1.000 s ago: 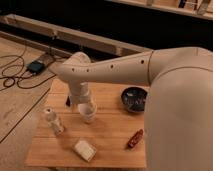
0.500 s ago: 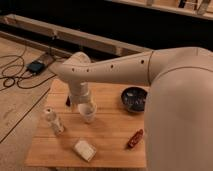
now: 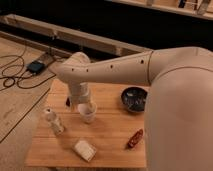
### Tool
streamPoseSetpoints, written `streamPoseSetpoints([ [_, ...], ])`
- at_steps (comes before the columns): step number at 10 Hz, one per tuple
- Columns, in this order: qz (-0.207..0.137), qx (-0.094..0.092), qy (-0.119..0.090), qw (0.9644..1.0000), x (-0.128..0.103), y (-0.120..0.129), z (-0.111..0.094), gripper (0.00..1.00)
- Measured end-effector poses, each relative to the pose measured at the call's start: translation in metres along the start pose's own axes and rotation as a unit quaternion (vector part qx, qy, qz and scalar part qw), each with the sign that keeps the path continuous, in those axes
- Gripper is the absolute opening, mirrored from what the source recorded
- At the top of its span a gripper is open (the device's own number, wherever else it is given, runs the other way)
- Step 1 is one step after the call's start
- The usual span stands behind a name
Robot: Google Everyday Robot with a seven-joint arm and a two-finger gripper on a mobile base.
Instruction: Move the arm in a circular motion
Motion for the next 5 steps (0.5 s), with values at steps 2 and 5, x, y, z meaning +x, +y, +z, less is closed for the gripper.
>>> streamPoseSetpoints([
  [2, -0.010, -0.014, 0.011, 0.9998, 0.025, 0.018, -0.001, 0.65],
  [5, 0.016, -0.039, 0.026, 0.9988, 0.066, 0.011, 0.005, 0.65],
])
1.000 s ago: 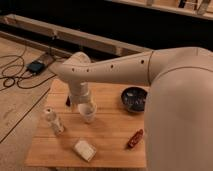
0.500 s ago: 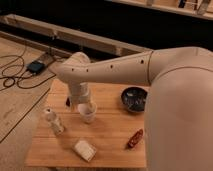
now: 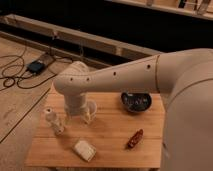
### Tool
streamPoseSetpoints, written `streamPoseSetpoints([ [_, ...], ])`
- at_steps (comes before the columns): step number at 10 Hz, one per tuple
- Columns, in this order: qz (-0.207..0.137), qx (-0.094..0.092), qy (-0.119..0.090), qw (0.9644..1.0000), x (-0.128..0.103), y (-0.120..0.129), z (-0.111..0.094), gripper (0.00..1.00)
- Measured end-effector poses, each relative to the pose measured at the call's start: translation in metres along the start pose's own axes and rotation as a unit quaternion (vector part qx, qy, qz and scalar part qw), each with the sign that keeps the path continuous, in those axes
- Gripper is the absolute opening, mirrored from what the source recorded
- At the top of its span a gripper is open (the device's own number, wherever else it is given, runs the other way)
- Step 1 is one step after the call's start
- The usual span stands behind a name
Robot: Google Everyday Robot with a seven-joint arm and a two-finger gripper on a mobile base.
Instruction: Move the arm in a circular motion
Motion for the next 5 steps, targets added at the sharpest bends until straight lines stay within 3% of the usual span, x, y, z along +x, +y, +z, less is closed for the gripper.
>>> streamPoseSetpoints([
  [3, 0.082, -0.010, 0.008, 0.9966, 0.031, -0.055, 0.015, 0.65],
  [4, 0.109, -0.006, 0.007, 0.9940, 0.036, -0.078, 0.018, 0.65],
  [5, 0.147, 0.002, 0.004, 0.9892, 0.039, -0.115, 0.021, 0.65],
])
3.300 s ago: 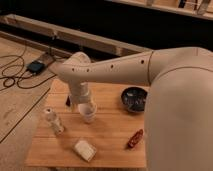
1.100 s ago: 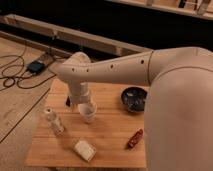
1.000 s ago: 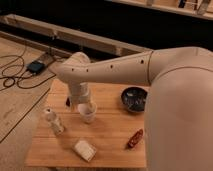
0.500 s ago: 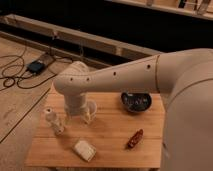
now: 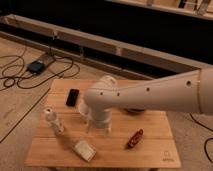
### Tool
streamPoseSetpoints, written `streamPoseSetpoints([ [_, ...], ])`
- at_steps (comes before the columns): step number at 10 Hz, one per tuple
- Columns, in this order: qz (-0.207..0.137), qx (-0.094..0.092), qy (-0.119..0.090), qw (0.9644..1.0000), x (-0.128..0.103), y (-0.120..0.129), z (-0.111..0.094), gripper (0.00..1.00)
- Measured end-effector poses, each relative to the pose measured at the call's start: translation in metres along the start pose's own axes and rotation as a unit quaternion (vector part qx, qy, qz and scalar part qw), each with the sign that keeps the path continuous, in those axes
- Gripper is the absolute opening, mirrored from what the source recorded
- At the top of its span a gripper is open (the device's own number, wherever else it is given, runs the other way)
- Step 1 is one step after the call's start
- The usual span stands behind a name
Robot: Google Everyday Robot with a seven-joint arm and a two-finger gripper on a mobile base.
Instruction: Move the arm in a circular motion
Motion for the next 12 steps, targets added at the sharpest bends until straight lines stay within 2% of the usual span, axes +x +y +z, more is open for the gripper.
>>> streamPoseSetpoints([
  [1, 0.033, 0.007, -0.007, 0.9994, -0.012, -0.035, 0.000, 0.65],
  [2, 0.051, 0.011, -0.013, 0.9985, -0.023, -0.057, -0.003, 0.65],
  [4, 0.089, 0.029, -0.037, 0.9949, -0.068, -0.114, -0.019, 0.65],
  [5, 0.098, 0.035, -0.046, 0.9935, -0.088, -0.129, -0.028, 0.65],
  [7, 0.095, 0.034, -0.073, 0.9922, -0.138, -0.130, -0.052, 0.65],
  [9, 0.082, 0.030, -0.090, 0.9921, -0.178, -0.112, -0.069, 0.65],
  [11, 0.045, 0.020, -0.110, 0.9927, -0.217, -0.063, -0.086, 0.65],
  [12, 0.032, 0.015, -0.113, 0.9929, -0.224, -0.045, -0.090, 0.65],
])
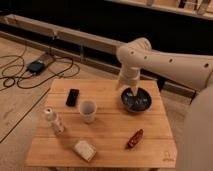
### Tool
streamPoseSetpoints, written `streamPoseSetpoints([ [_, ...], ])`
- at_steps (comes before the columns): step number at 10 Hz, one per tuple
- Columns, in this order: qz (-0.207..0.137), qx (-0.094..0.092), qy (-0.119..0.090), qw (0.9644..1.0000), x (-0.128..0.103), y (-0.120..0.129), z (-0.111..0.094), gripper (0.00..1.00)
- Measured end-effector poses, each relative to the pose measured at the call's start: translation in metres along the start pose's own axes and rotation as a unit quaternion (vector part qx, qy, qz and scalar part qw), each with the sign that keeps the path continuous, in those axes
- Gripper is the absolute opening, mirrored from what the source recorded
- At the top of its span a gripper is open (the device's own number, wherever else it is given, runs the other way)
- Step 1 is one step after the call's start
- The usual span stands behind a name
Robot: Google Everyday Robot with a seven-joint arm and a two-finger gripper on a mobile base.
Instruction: Move the arm in a circular motion
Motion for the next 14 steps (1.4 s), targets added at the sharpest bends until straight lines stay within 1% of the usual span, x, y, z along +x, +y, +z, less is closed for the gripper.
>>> streamPoseSetpoints([
  [1, -0.024, -0.010, -0.009, 0.9996, -0.008, 0.033, -0.006, 0.65],
  [2, -0.049, -0.018, -0.015, 0.9985, -0.008, 0.063, -0.012, 0.65],
  [3, -0.080, -0.026, -0.019, 0.9962, -0.002, 0.096, -0.018, 0.65],
  [4, -0.106, -0.031, -0.022, 0.9936, 0.006, 0.120, -0.022, 0.65],
  [5, -0.146, -0.035, -0.023, 0.9884, 0.021, 0.153, -0.026, 0.65],
  [6, -0.179, -0.033, -0.018, 0.9832, 0.039, 0.174, -0.027, 0.65],
  [7, -0.205, -0.030, -0.012, 0.9781, 0.055, 0.189, -0.028, 0.65],
  [8, -0.239, -0.029, -0.005, 0.9705, 0.079, 0.205, -0.029, 0.65],
  [9, -0.267, -0.028, 0.007, 0.9634, 0.102, 0.213, -0.030, 0.65],
  [10, -0.282, -0.026, 0.016, 0.9588, 0.118, 0.214, -0.031, 0.65],
  [11, -0.302, -0.023, 0.032, 0.9525, 0.142, 0.211, -0.030, 0.65],
  [12, -0.313, -0.021, 0.043, 0.9485, 0.160, 0.203, -0.030, 0.65],
  [13, -0.317, -0.020, 0.054, 0.9465, 0.173, 0.193, -0.030, 0.65],
  [14, -0.315, -0.017, 0.066, 0.9467, 0.185, 0.176, -0.031, 0.65],
])
